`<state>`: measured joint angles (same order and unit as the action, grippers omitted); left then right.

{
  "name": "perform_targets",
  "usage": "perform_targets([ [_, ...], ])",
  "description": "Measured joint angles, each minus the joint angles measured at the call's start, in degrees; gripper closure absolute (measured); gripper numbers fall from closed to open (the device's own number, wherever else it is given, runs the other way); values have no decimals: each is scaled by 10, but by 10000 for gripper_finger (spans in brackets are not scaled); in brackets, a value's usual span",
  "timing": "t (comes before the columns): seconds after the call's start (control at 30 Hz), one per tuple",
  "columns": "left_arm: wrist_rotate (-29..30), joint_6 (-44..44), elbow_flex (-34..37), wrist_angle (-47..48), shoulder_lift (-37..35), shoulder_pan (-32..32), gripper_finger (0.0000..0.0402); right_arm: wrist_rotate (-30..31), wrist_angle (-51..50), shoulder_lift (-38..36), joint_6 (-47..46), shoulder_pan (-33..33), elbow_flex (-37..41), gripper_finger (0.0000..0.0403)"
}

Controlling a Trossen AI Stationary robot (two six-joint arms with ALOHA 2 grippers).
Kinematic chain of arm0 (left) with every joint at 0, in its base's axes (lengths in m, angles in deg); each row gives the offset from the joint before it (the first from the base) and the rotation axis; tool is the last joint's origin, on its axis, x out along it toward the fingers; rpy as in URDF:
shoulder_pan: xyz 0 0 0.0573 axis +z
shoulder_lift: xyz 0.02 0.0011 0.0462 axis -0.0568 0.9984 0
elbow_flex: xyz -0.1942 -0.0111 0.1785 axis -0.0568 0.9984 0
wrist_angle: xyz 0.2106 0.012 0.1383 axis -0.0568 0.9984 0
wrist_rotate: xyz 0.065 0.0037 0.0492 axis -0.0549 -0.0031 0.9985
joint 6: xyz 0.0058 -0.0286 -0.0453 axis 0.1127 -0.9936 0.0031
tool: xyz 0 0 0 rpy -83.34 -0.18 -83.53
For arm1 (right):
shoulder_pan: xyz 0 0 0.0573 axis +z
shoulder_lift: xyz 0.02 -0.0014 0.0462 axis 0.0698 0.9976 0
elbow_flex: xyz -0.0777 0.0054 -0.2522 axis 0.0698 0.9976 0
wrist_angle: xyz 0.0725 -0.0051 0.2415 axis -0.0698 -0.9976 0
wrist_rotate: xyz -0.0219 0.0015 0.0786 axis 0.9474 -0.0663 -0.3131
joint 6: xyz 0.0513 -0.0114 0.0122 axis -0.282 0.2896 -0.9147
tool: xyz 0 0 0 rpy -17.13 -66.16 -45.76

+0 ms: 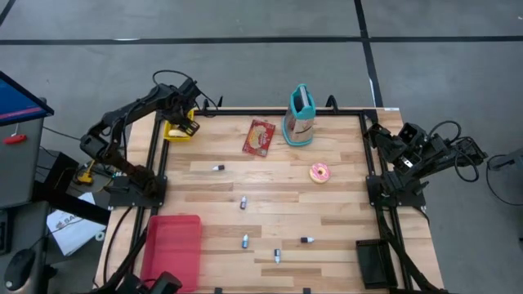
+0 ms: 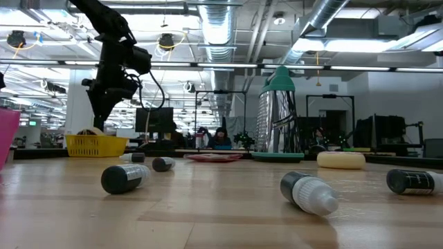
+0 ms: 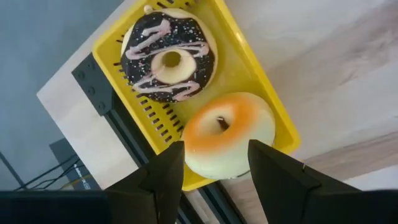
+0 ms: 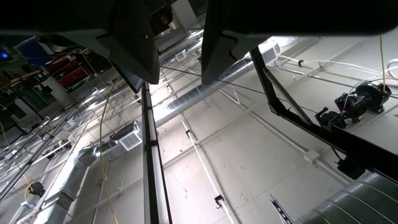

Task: Pick & Place Food Item
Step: Put the pink donut into the yellow basket

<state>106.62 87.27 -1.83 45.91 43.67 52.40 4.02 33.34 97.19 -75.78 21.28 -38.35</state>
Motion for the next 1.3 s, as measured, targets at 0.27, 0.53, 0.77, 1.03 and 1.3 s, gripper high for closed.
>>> perform_targets([
  [0.27, -8, 5, 0, 27, 0, -3, 231, 0, 0, 0, 3, 0, 0, 290],
  [0.53, -12, 23, 8, 32, 0, -3, 231, 0, 0, 0, 4, 0, 0, 290],
  [0.77, 9, 30, 35, 4, 5, -10, 231, 0, 0, 0, 4, 0, 0, 290],
  [1.03, 15, 6, 58, -50, 5, -9, 235, 0, 1, 0, 0, 0, 0, 290],
  [1.3, 11, -2, 37, -55, -31, -37, 235, 0, 3, 0, -1, 0, 0, 290],
])
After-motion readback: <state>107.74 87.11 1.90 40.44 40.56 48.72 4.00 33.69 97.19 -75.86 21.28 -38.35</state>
